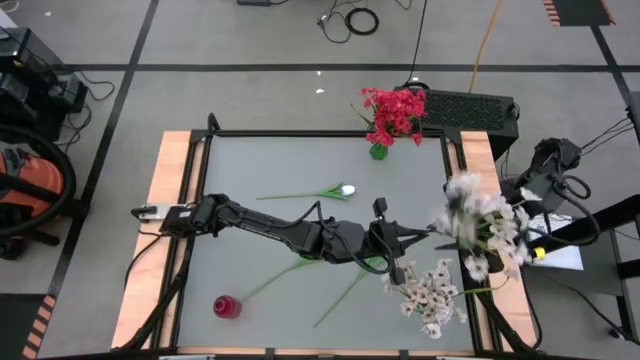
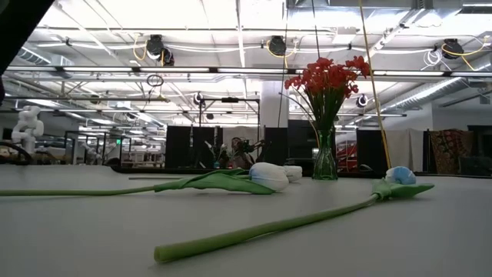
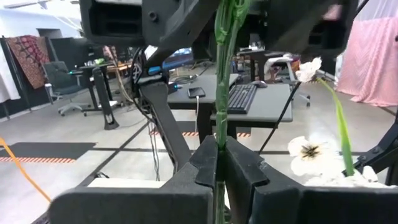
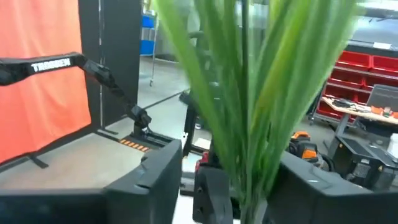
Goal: Sort flowers into vase by color
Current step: Put the white flowers into the transparent vase
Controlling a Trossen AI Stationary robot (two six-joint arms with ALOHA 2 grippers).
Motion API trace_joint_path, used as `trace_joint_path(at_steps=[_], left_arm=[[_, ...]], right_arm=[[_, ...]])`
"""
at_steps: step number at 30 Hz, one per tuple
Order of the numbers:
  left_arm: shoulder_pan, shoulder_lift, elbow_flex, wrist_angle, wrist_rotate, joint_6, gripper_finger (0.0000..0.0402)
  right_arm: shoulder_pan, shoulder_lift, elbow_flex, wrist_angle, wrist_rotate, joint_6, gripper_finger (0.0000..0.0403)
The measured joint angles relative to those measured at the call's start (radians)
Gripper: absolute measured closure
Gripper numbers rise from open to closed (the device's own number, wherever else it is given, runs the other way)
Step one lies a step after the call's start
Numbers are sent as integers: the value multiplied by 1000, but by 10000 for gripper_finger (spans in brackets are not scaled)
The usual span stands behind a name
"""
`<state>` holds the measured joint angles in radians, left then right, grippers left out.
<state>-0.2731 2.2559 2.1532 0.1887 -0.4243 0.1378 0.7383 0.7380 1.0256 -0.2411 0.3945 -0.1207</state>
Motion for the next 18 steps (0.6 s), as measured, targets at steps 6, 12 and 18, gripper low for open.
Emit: trace_joint_path(at_steps=[6, 12, 18], left_arm=[[-6, 0, 0, 0, 0, 0, 383], [-4, -2, 1, -2, 1, -1, 383], [-4, -2, 1, -12, 1, -1, 375]], right_arm=[[0, -27, 0, 4, -3, 10, 312], [0, -74, 0, -15, 2, 42, 387], [0, -85, -1, -50, 8, 92, 394]])
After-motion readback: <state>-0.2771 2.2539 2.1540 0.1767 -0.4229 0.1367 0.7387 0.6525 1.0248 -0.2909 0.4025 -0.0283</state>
